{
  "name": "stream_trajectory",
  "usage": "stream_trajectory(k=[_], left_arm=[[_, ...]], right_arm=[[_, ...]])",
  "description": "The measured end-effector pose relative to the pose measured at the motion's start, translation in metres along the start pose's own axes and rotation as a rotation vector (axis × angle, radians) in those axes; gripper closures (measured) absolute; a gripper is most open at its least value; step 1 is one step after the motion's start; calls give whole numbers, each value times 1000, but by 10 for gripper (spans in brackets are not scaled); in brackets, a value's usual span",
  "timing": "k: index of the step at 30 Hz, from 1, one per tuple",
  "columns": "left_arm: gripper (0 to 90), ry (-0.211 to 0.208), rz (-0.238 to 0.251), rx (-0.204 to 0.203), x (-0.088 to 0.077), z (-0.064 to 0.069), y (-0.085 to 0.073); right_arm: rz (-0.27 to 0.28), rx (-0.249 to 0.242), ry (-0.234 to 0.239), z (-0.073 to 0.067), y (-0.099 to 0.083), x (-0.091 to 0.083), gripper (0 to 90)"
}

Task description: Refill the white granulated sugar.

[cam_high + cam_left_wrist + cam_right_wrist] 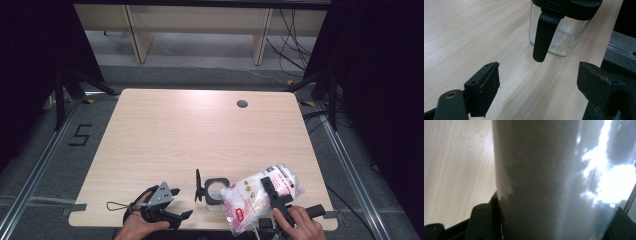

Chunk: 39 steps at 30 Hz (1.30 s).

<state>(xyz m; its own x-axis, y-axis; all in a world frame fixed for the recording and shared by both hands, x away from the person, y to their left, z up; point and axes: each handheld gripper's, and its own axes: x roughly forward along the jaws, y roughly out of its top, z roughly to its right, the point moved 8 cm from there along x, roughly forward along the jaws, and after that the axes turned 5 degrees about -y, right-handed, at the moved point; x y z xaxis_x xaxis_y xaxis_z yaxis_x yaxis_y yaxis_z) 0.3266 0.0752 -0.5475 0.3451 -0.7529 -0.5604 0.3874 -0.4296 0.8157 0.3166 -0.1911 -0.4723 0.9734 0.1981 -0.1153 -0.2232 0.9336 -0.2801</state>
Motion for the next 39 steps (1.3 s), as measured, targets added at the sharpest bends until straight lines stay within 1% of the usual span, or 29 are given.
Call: stream_trajectory(k=[1,2,3,4,5,6,9,10,11,15,16,17,19,20,21,22,23,24,25,26,27,28,30,31,32,35,36,37,39], left_arm=[[178,0,0,0,0,0,0],[178,-4,-5,11,-1,0,0],[178,1,-8,5,-1,-1,0],[178,3,5,-12,1,0,0],[178,5,-3,-2,0,-1,0],[178,2,9,-7,1,0,0],[178,4,9,7,1,0,1],[178,0,6,11,1,0,0],[178,1,4,22,1,-1,1],[178,3,6,20,1,-1,1],[178,-4,3,-11,2,1,0],[178,-4,3,-11,2,1,0],[178,-6,-7,0,1,1,-1],[178,4,6,8,1,0,0],[178,7,3,-2,0,0,0],[178,7,13,12,0,0,0],[178,7,13,12,0,0,0],[178,14,3,-3,-1,-1,-1],[178,13,4,-3,-1,0,-1],[178,5,-8,1,-3,0,-1],[178,5,-8,1,-3,0,-1],[178,-4,8,-16,-1,2,-1],[178,2,16,-11,0,2,0],[178,5,3,0,-1,1,-1],[178,6,-4,2,-1,1,-2],[178,9,6,0,-1,2,-1],[178,6,1,7,-1,1,-2],[178,-1,-12,4,-1,1,-3],[178,0,-17,3,-1,1,-3]], right_arm=[[0,0,0,0,0,0,419],[-14,21,5,-2,-1,-1,419],[-14,21,5,-2,-1,-1,419],[2,1,-4,0,0,0,419],[-1,-30,15,0,-1,0,419],[-6,-47,11,2,-2,0,419],[-5,-27,4,2,-2,0,419],[1,-1,-1,1,-1,0,419],[-5,-6,4,1,-1,0,420],[-1,-3,-3,1,-2,-1,420],[-9,-15,12,0,-4,-2,420],[-9,-15,12,0,-4,-2,420],[-15,-38,7,2,-5,-2,420],[-15,-38,6,2,-5,-2,420],[0,-4,-8,2,-2,-1,420],[-2,-7,-4,2,-2,-1,420],[-2,-7,-4,2,-2,-1,420],[-2,-7,-5,2,-1,-1,420],[4,-10,-17,3,0,-1,420],[10,-13,-20,3,0,0,420],[10,-13,-20,3,0,0,420],[-4,-10,-12,2,-1,-1,420],[-12,4,-10,0,-2,-2,420],[-12,4,-10,0,-2,-2,420],[5,-25,-16,3,0,-1,420],[4,-24,-19,3,-1,0,420],[4,-24,-19,3,-1,0,420],[4,-26,-20,3,-1,0,420],[7,-34,-24,5,-1,-1,420]])
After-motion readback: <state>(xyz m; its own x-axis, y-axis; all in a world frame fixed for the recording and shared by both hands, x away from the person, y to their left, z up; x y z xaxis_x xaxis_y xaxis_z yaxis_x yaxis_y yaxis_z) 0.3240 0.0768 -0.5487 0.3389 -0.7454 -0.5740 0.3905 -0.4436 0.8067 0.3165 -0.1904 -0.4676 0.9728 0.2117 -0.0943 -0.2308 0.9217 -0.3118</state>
